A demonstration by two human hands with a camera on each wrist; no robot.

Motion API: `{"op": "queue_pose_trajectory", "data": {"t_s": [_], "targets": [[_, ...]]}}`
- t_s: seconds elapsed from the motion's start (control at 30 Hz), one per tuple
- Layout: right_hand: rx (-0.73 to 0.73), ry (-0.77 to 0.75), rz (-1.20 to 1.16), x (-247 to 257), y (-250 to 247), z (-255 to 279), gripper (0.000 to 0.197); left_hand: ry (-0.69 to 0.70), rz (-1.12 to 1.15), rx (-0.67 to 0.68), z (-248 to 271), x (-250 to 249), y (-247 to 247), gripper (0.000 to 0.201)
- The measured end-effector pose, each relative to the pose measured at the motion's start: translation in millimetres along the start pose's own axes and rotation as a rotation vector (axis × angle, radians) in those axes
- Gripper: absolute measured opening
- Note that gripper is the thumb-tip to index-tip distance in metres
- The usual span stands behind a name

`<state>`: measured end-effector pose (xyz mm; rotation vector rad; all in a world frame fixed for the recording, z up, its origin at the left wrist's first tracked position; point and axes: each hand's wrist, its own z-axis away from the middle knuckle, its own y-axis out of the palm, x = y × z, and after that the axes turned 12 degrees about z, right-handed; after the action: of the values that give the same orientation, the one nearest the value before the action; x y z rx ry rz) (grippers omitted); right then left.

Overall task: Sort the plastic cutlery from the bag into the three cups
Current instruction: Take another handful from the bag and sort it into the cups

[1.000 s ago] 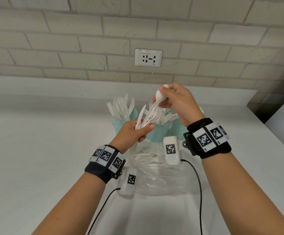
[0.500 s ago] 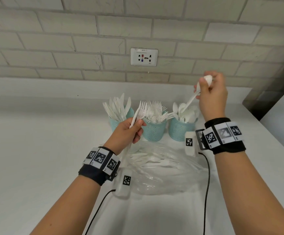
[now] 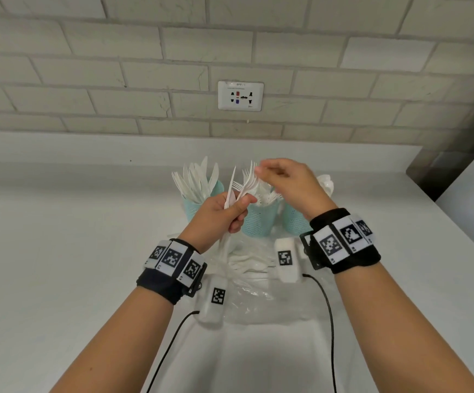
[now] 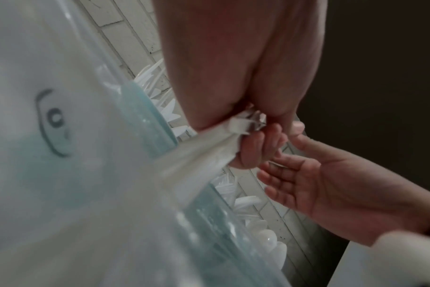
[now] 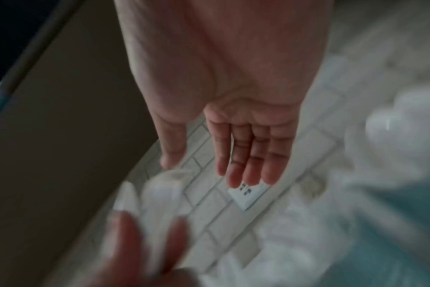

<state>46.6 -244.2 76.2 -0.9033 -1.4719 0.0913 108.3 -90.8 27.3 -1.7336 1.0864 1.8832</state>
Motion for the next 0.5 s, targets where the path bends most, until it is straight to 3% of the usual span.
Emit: {"op": "queue_pose_trajectory", "data": {"t_s": [0.07, 0.13, 0.27, 0.4, 0.5], "targets": [[0.082, 0.04, -0.19, 10, 6, 1, 0.011, 0.004, 0.001, -0.001, -1, -1, 0, 0.019], [0.059, 0.041, -0.303, 17, 2, 0, 0.004, 0.007, 0.002, -0.008, -1, 1, -2, 0.021], [-0.185, -0.053, -0.451, 30, -22, -9, 0.008, 0.022, -0.011, -0.073, -1, 4, -10, 0.025], [-0.46, -0.138, -0.302, 30, -37, -19, 0.019, 0.115, -0.014, -0.161, -5, -5, -18, 0.024], [-0.46, -0.099, -0.044, 12, -23, -26, 0.016, 0.246, 0.022, -0.203, -11, -26, -14, 0.026]]}}
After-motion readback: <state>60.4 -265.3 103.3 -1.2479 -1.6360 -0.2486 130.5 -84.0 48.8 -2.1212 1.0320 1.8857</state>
